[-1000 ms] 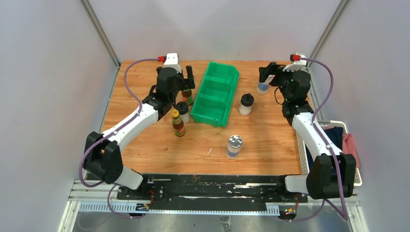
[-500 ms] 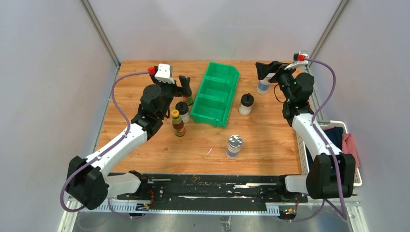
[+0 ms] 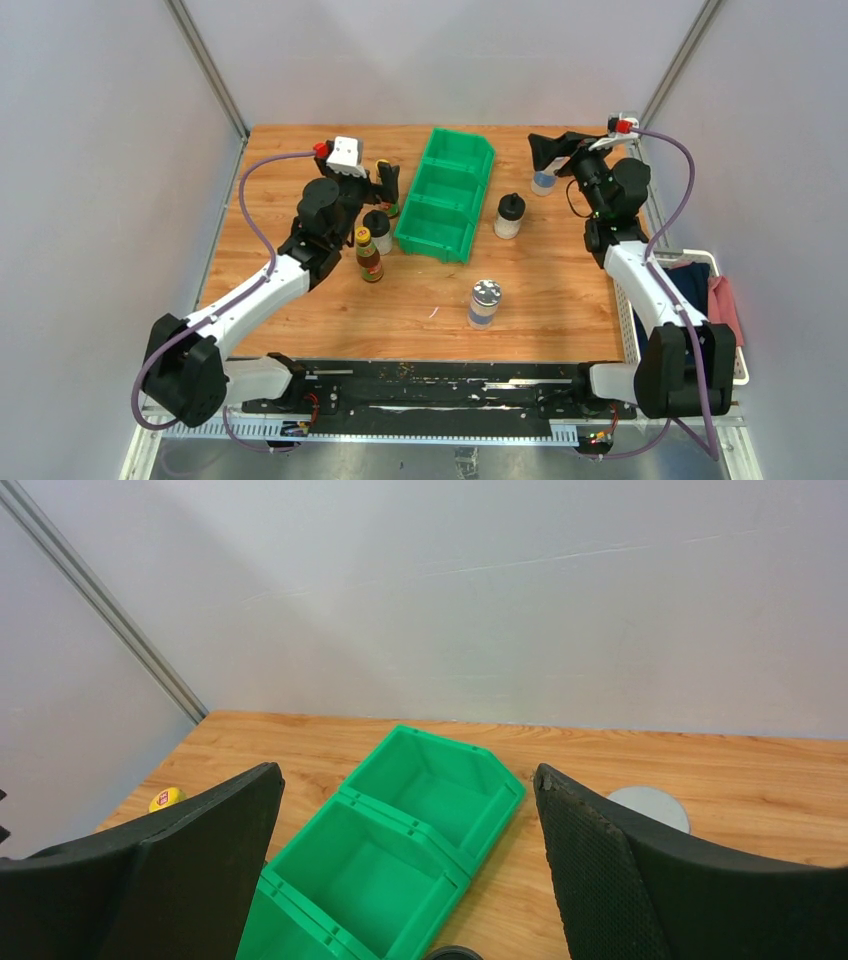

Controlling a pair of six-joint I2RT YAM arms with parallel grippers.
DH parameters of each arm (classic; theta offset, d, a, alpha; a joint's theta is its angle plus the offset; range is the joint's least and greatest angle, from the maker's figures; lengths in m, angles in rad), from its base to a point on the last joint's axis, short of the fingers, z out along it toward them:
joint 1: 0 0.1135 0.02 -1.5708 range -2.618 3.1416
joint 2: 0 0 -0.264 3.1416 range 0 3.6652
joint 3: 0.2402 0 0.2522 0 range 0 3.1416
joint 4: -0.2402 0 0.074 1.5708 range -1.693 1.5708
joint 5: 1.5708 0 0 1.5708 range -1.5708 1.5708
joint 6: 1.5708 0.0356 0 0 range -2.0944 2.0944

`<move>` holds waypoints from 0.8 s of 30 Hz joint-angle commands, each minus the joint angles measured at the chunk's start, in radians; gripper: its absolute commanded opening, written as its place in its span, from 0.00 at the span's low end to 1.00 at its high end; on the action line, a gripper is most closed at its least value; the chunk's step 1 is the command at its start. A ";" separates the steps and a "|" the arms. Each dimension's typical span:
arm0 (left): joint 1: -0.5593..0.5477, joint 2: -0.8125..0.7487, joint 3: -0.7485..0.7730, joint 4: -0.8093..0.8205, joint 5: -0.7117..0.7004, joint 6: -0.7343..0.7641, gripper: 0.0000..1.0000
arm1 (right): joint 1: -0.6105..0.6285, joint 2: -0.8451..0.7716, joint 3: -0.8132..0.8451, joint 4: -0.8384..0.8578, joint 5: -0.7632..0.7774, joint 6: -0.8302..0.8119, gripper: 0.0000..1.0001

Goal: Organize the condiment bottles
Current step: Pick up the bottle from the center of the board.

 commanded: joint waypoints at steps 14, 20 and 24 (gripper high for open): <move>-0.023 0.185 0.193 -0.222 -0.171 -0.030 0.96 | -0.012 -0.050 -0.063 0.068 -0.015 0.030 1.00; -0.023 0.203 0.244 -0.291 -0.196 -0.035 0.94 | -0.013 -0.037 -0.066 0.074 0.003 0.037 1.00; -0.023 0.215 0.248 -0.309 -0.205 -0.037 0.92 | -0.012 -0.033 -0.065 0.079 0.006 0.041 1.00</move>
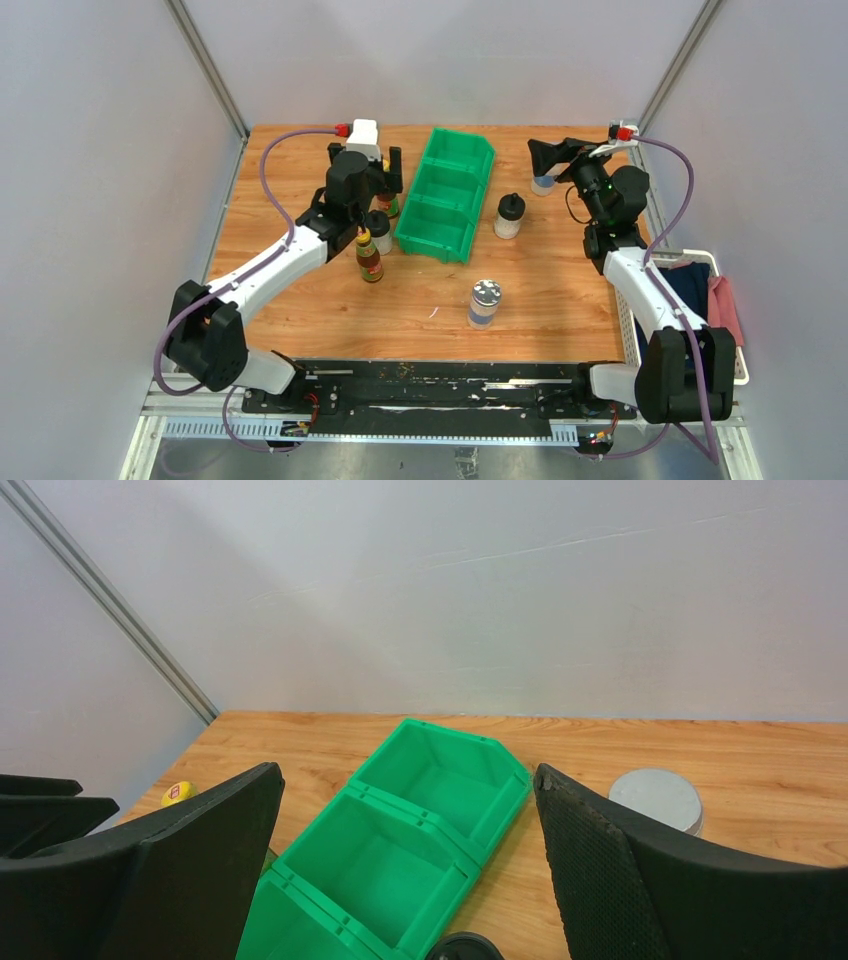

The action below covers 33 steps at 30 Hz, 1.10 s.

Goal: Organize the condiment bottles
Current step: Pick up the bottle from the center of the board.

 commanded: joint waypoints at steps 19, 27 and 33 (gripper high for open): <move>-0.005 0.129 0.019 0.027 0.053 0.051 0.98 | -0.012 -0.013 -0.035 0.074 -0.006 0.037 1.00; 0.036 0.142 -0.029 0.127 0.081 0.016 0.93 | -0.012 -0.005 -0.037 0.079 -0.008 0.036 1.00; 0.059 0.160 -0.050 0.179 0.086 -0.005 0.93 | -0.012 -0.004 -0.043 0.084 -0.007 0.037 1.00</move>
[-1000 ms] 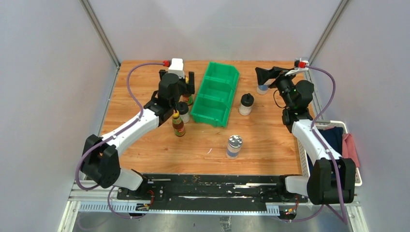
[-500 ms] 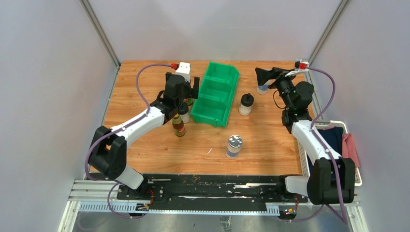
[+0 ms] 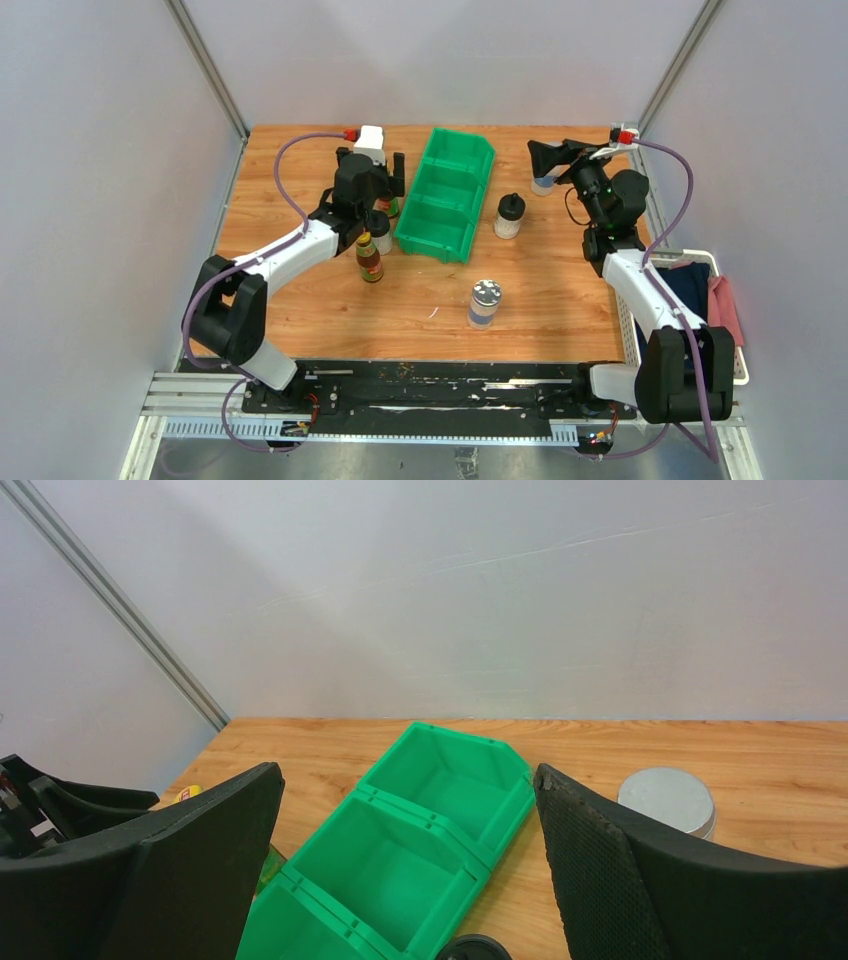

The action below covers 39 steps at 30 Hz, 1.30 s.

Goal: Organize the condiment bottles
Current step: Pick up the bottle from the center of the board.

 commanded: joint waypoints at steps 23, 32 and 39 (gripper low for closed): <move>0.020 0.097 -0.060 0.214 0.001 -0.024 0.83 | -0.012 0.001 -0.022 0.047 -0.012 0.009 1.00; 0.020 0.111 -0.045 0.216 -0.012 -0.025 0.71 | -0.012 0.006 -0.016 0.047 -0.012 0.009 1.00; 0.020 0.114 -0.043 0.216 -0.021 -0.021 0.63 | -0.012 0.011 -0.012 0.048 -0.015 0.013 1.00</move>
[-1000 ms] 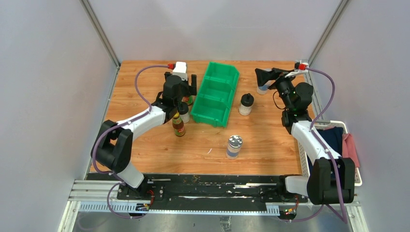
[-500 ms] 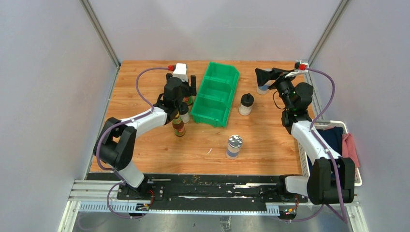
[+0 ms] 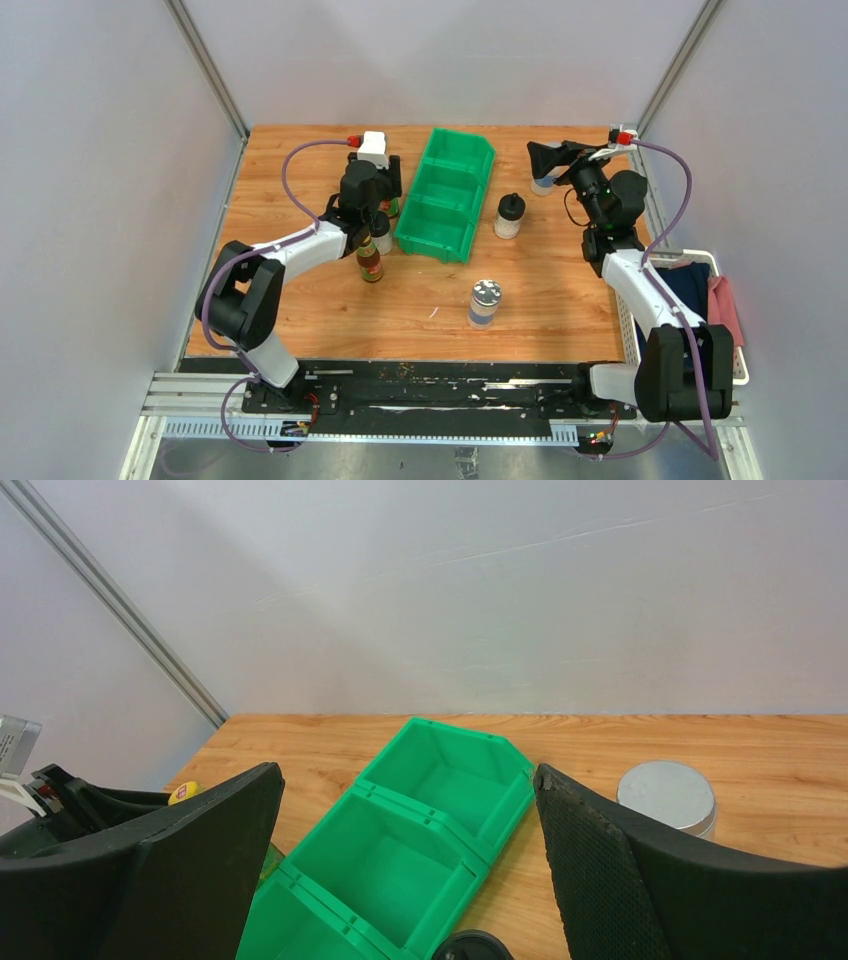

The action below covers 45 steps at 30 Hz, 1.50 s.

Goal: Organize the condiment bottles
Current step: Pick up the bottle from the center of the board.

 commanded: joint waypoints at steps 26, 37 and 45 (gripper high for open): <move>0.005 0.058 0.012 0.072 -0.037 0.004 0.39 | -0.013 0.005 -0.014 0.047 -0.016 0.017 1.00; 0.005 0.019 -0.015 0.077 -0.087 -0.002 0.80 | -0.012 0.004 -0.017 0.051 -0.020 0.028 1.00; 0.005 -0.011 -0.021 0.074 -0.093 0.008 0.92 | -0.012 -0.016 -0.029 0.042 -0.002 0.020 1.00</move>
